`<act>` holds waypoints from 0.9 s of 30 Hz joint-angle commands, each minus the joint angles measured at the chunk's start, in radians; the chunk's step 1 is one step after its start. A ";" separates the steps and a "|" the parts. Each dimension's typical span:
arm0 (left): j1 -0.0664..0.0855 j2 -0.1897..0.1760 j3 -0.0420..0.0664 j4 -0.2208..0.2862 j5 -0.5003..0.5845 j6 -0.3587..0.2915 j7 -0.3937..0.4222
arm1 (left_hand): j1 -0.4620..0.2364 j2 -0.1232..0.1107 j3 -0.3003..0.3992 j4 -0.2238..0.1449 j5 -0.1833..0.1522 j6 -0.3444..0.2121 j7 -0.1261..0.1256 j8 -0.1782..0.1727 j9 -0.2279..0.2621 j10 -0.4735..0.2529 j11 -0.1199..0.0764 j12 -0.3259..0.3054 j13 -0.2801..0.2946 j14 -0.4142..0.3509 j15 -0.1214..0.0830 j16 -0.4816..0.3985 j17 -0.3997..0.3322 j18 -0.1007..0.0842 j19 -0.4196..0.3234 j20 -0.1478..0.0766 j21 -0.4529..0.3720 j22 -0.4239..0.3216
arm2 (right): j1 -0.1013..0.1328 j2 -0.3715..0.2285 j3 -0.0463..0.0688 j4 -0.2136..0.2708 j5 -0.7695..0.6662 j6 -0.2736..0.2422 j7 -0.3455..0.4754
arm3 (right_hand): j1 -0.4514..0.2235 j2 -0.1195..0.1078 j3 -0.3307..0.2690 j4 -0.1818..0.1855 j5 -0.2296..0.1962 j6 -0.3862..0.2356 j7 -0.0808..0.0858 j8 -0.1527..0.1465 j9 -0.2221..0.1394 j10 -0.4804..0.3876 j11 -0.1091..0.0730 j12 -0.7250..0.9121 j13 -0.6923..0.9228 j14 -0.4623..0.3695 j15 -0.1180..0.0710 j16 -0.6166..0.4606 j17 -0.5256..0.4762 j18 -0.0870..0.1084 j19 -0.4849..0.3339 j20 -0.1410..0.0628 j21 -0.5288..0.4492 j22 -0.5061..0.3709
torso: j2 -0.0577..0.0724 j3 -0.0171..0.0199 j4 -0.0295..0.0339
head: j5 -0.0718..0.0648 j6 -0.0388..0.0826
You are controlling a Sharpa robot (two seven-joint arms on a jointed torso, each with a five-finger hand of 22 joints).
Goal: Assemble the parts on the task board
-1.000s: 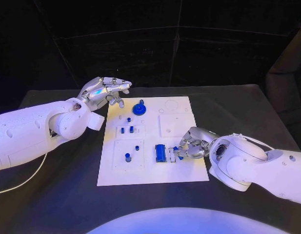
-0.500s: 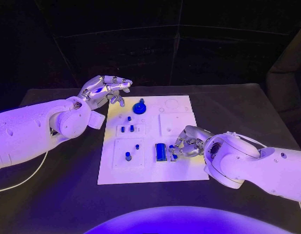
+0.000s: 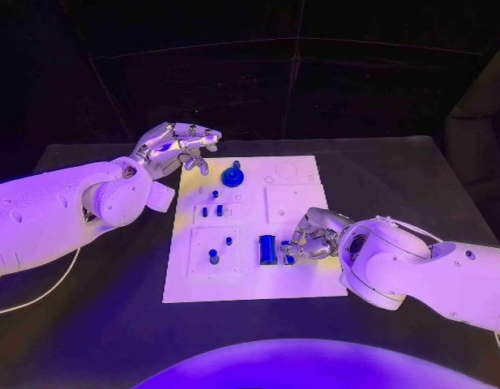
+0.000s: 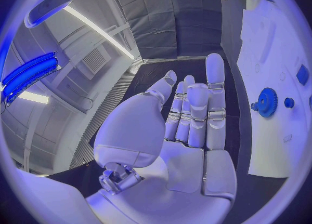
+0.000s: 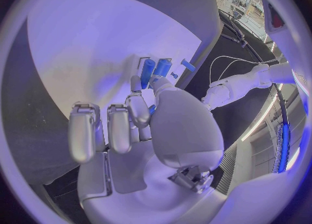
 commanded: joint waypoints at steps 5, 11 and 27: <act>0.002 -0.001 0.001 0.002 -0.023 0.024 -0.004 | 0.007 -0.001 0.001 -0.008 -0.005 -0.002 -0.003 0.004 0.001 -0.005 -0.002 0.004 -0.001 -0.006 -0.002 0.002 -0.001 0.014 0.000 0.003 -0.004 -0.001 | 0.000 -0.005 0.000 0.005 -0.012 0.050 -0.020 | -0.013 0.002 -0.002 0.003 -0.009 0.011 -0.004 0.002 0.003 0.008 0.000 0.002 0.001 0.068 -0.008 0.007 0.047 -0.016 0.048 -0.007 0.006 0.192 | -0.001 0.0006 -0.0011 | 0.001 -0.002; 0.002 -0.001 0.001 0.001 -0.024 0.026 -0.004 | 0.008 0.000 0.001 -0.009 -0.005 -0.001 -0.003 0.004 0.001 -0.006 -0.002 0.003 -0.001 -0.006 -0.002 0.002 -0.003 0.014 0.000 0.003 -0.005 -0.001 | 0.000 -0.009 0.000 0.006 -0.034 0.045 -0.021 | -0.013 0.002 -0.002 0.003 -0.010 0.012 -0.004 0.003 0.003 0.008 -0.001 0.002 0.001 0.068 -0.008 0.007 0.046 -0.016 0.048 -0.007 0.005 0.192 | -0.002 0.0005 -0.0017 | -0.002 0.002; 0.002 0.000 0.001 0.001 -0.024 0.025 -0.006 | 0.009 0.000 0.002 -0.010 -0.005 -0.002 -0.003 0.005 0.000 -0.006 -0.002 0.003 -0.002 -0.007 -0.002 0.002 -0.002 0.014 0.000 0.003 -0.005 -0.001 | 0.000 0.006 0.000 -0.008 -0.047 0.034 -0.018 | -0.040 0.003 -0.020 0.022 -0.014 0.018 -0.004 0.001 0.009 0.010 -0.001 0.000 0.002 0.068 -0.009 0.006 0.046 -0.016 0.048 -0.010 0.006 0.193 | 0.000 -0.0003 -0.0005 | 0.000 -0.001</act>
